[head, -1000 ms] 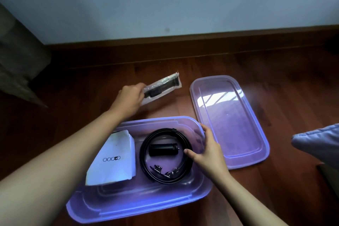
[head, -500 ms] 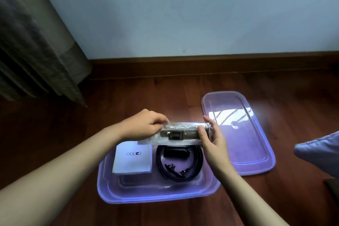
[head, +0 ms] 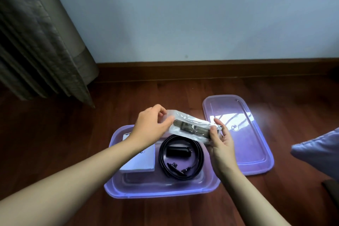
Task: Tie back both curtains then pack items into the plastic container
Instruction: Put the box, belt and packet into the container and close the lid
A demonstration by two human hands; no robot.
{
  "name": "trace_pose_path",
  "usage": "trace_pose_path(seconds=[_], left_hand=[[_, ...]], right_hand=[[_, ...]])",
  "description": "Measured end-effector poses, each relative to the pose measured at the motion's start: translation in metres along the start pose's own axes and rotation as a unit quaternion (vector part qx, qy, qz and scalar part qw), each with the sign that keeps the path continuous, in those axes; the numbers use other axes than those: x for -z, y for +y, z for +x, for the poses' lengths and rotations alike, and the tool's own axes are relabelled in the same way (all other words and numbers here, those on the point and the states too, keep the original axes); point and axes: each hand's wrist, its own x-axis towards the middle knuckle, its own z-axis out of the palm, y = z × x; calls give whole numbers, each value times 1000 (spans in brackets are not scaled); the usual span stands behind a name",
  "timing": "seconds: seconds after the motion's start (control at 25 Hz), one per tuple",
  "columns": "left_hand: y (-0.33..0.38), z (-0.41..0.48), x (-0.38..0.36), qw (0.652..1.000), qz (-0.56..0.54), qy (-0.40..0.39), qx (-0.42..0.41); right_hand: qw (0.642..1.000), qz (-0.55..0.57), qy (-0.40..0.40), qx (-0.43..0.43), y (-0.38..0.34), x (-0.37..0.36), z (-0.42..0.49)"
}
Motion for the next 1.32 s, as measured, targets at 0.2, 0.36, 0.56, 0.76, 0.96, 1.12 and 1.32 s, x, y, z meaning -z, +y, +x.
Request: trace_pose_path(seconds=[0.2, 0.36, 0.56, 0.76, 0.96, 1.12, 1.32], left_hand=[[-3, 0, -6, 941, -266, -180, 104], [-12, 0, -13, 953, -212, -182, 115], [-28, 0, -23, 959, -161, -184, 144], [-44, 6, -40, 988, -22, -124, 89], [-54, 14, -55, 991, 81, -100, 37], [-53, 16, -61, 974, 193, -112, -22], [-47, 12, -69, 936, 303, -131, -125]], right_hand=[[999, -49, 16, -11, 1, -4, 1], [992, -122, 31, -18, 3, -6, -3], [966, -259, 16, -16, 5, -11, -10], [935, -341, 20, 92, 18, -18, -9], [861, -492, -118, 51, 50, -10, 0], [831, -534, -147, 56, 58, -7, 4], [794, -588, -137, 77, 65, -5, 8]])
